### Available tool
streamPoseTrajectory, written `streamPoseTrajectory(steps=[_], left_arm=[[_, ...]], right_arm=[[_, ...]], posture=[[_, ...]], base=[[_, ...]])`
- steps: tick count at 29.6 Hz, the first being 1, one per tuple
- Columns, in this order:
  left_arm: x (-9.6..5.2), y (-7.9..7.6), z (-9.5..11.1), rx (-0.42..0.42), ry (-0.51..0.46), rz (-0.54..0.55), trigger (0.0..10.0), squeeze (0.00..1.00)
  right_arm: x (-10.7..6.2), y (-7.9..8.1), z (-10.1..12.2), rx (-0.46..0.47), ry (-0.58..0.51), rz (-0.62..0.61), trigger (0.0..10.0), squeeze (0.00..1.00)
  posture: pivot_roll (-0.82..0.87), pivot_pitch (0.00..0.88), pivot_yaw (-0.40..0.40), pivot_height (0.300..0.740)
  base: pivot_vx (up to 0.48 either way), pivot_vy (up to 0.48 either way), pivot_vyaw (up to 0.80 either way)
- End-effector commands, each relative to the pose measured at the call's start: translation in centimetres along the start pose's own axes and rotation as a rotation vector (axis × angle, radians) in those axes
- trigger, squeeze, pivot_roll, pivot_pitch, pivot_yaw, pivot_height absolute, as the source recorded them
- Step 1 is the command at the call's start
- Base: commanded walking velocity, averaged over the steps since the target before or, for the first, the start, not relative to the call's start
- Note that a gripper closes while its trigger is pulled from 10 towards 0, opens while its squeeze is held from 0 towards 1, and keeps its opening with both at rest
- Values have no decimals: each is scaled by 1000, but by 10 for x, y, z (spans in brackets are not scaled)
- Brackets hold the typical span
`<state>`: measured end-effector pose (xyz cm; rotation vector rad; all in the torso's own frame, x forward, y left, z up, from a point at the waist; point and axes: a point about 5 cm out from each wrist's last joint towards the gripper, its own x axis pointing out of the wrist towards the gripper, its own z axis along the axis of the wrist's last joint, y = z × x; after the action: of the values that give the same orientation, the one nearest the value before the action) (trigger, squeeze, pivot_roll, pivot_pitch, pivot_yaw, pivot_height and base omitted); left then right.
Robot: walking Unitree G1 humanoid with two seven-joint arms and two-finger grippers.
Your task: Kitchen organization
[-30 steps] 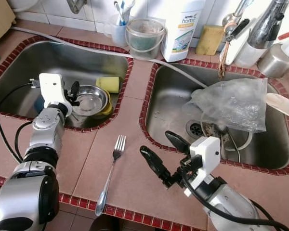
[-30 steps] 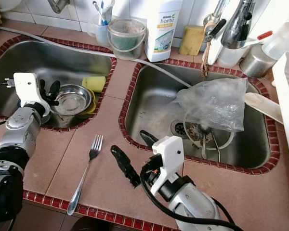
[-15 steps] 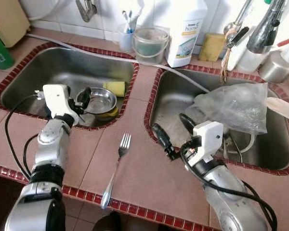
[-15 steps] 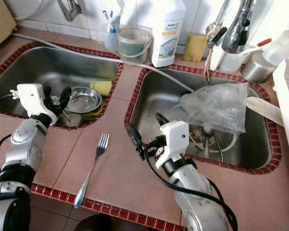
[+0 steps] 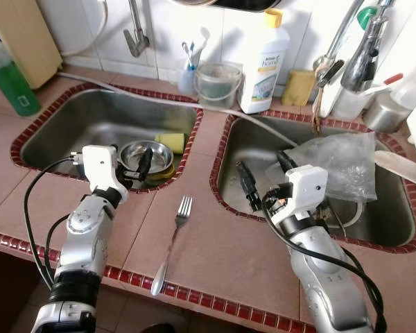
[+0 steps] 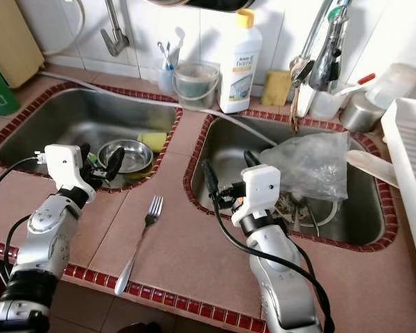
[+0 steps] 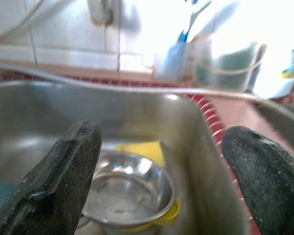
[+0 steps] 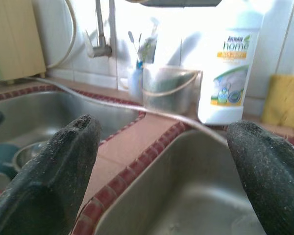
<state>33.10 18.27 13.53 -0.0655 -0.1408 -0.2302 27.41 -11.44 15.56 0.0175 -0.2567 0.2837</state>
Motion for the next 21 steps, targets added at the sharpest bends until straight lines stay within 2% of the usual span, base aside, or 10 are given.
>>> streamPoseTrajectory(steps=[1, 2, 8, 15, 21], left_arm=[[-3, -3, 1, -8, -5, -13, 10000, 447], [-5, -6, 1, -22, -22, -27, 10000, 0], [-14, -13, 5, -46, -63, -42, 10000, 0], [-20, -13, 4, -42, -60, -33, 10000, 0], [-23, -16, 2, -51, -61, -35, 10000, 0]], right_arm=[[1, -6, 0, -27, -19, -38, 10000, 0], [2, -8, 0, -43, -31, -54, 10000, 0], [2, -12, -5, -76, -60, -101, 10000, 0], [1, -8, -7, -65, -82, -127, 10000, 0], [-1, -10, -10, -98, -102, -144, 10000, 0]], posture=[[-120, 22, 31, 740], [-116, 13, 30, 740], [-110, 0, 27, 740], [-115, 0, 32, 740], [-122, 0, 36, 740]], base=[[0, 0, 0], [0, 0, 0], [0, 0, 0], [0, 0, 0], [0, 0, 0]])
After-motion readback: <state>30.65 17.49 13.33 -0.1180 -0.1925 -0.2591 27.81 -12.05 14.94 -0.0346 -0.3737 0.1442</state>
